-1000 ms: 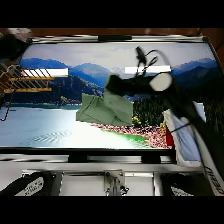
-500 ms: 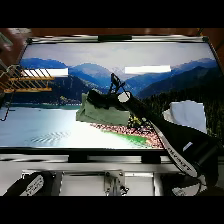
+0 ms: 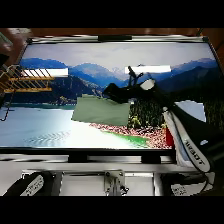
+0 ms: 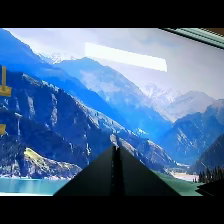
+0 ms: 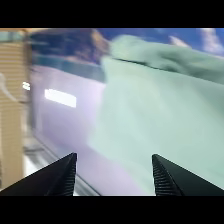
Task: Fold the shirts.
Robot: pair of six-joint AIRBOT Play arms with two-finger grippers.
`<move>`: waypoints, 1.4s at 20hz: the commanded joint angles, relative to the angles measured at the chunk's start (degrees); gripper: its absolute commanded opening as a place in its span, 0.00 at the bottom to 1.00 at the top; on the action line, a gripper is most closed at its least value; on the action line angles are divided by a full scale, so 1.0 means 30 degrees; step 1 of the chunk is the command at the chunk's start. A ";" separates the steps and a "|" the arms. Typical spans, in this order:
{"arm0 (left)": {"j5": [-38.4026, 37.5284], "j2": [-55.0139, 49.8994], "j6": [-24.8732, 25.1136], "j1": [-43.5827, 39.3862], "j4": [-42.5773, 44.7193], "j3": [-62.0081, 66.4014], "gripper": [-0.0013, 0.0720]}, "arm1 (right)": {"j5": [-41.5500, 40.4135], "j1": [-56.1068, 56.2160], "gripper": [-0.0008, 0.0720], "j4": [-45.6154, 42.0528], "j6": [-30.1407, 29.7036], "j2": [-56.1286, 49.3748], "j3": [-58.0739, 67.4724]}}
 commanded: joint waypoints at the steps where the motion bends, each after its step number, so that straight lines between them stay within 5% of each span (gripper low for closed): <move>1: -0.0058 0.0007 0.0197 -0.0299 -0.0036 -0.0036 0.07 | 0.6892 -0.3490 0.82 -0.9952 0.4386 0.0998 -0.0029; 3: -0.0051 0.0007 0.0313 -0.0488 -0.0029 -0.0036 0.07 | 0.8335 -0.4000 0.94 -1.1475 0.4721 0.0882 -0.0721; 12: -0.0051 -0.0051 0.1479 -0.0663 -0.0022 -0.0036 0.07 | 0.4787 -0.3279 0.94 -0.3636 0.0976 -0.1727 -0.2025; 18: -0.0051 -0.0051 0.1472 -0.0670 -0.0029 -0.0036 0.07 | 0.4335 -0.2091 0.94 -0.2922 0.1020 -0.2922 -0.2025; 19: -0.0051 -0.0051 0.1472 -0.0670 -0.0029 -0.0036 0.07 | 0.4328 -0.1894 0.83 -0.2688 0.0634 -0.3031 -0.2025; 21: -0.0058 -0.0051 0.1472 -0.0670 -0.0029 -0.0036 0.07 | 0.4466 -0.2113 0.14 -0.2346 0.0204 -0.2871 -0.1858; 25: -0.0066 -0.0051 0.1479 -0.0670 -0.0029 -0.0036 0.07 | 0.6047 -0.3803 0.12 -0.2769 0.0022 -0.0554 0.0597; 28: -0.0168 -0.0051 0.1501 -0.0670 -0.0029 -0.0036 0.07 | 0.7337 -0.6011 0.12 -0.3774 0.2375 0.2244 0.3293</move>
